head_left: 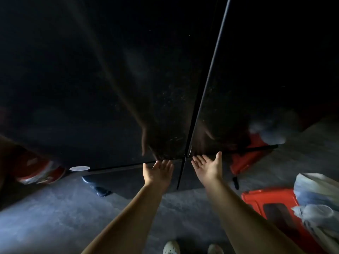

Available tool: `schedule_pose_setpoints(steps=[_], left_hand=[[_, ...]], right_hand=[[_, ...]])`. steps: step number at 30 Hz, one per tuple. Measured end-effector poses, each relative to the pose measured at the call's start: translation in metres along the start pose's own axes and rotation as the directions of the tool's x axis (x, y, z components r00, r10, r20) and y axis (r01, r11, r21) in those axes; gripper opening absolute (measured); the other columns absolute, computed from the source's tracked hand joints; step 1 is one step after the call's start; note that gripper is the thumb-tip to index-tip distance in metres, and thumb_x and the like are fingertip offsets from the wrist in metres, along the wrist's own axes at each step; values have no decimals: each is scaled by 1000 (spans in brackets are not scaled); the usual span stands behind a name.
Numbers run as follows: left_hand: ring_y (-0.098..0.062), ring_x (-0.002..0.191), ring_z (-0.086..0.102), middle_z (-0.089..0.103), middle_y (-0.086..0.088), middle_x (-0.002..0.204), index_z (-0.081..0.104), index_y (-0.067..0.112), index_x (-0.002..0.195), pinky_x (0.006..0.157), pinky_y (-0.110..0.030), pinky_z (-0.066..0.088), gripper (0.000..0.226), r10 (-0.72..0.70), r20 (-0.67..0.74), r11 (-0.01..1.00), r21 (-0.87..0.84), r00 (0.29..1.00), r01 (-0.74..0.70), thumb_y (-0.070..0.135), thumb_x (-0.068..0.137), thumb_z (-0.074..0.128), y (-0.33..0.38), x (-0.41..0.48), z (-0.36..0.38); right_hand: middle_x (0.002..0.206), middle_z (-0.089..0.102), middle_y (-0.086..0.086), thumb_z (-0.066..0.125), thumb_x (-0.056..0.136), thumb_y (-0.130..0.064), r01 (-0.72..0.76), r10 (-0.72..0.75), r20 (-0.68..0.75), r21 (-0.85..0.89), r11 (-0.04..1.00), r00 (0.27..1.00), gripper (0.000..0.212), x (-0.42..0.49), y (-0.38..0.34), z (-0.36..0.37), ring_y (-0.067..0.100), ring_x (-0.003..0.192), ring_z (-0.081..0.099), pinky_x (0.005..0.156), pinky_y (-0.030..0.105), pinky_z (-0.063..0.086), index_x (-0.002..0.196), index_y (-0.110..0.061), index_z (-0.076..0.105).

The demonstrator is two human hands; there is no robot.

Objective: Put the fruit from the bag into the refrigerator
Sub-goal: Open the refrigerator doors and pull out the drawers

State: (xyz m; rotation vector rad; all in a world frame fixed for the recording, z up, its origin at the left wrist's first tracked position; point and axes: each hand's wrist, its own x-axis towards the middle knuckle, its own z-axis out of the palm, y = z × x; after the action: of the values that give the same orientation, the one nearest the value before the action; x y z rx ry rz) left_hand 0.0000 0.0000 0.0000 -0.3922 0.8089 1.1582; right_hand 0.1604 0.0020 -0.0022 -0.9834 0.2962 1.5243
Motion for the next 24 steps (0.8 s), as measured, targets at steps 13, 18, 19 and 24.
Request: schedule_pose_setpoints(steps=[13, 18, 19, 24], left_hand=[[-35, 142, 18, 14, -18, 156, 14, 7, 149, 115, -47, 18, 74, 16, -59, 990, -136, 998, -24, 58, 95, 18, -4, 20, -5], [-35, 142, 20, 19, -19, 154, 19, 4, 147, 116, -46, 18, 75, 27, -48, 985, -170, 998, -35, 59, 95, 19, -8, 17, -5], [-35, 141, 20, 19, -20, 154, 19, 4, 147, 115, -46, 18, 76, 26, -42, 983, -178, 999, -33, 59, 95, 19, -8, 17, -6], [-36, 142, 17, 14, -21, 155, 14, 4, 148, 116, -46, 16, 77, 35, -42, 987, -153, 999, -41, 59, 95, 19, -6, 15, -9]], right_hand=[[158, 11, 12, 29, 91, -65, -29, 32, -11, 245, 969, 999, 83, 9, 11, 3, 27, 145, 12, 116, 45, 14, 149, -9, 13], [155, 20, 14, 28, 92, -63, -54, 59, -11, 259, 964, 998, 79, 10, 9, -5, 28, 143, 19, 115, 44, 19, 147, -7, 21], [155, 22, 14, 28, 92, -62, -68, 72, -5, 274, 959, 997, 78, 10, 7, -5, 28, 143, 20, 115, 43, 20, 147, -7, 23], [153, 25, 14, 25, 94, -59, -98, 109, -28, 253, 962, 994, 75, 9, 2, -7, 28, 142, 22, 115, 42, 21, 146, -6, 25]])
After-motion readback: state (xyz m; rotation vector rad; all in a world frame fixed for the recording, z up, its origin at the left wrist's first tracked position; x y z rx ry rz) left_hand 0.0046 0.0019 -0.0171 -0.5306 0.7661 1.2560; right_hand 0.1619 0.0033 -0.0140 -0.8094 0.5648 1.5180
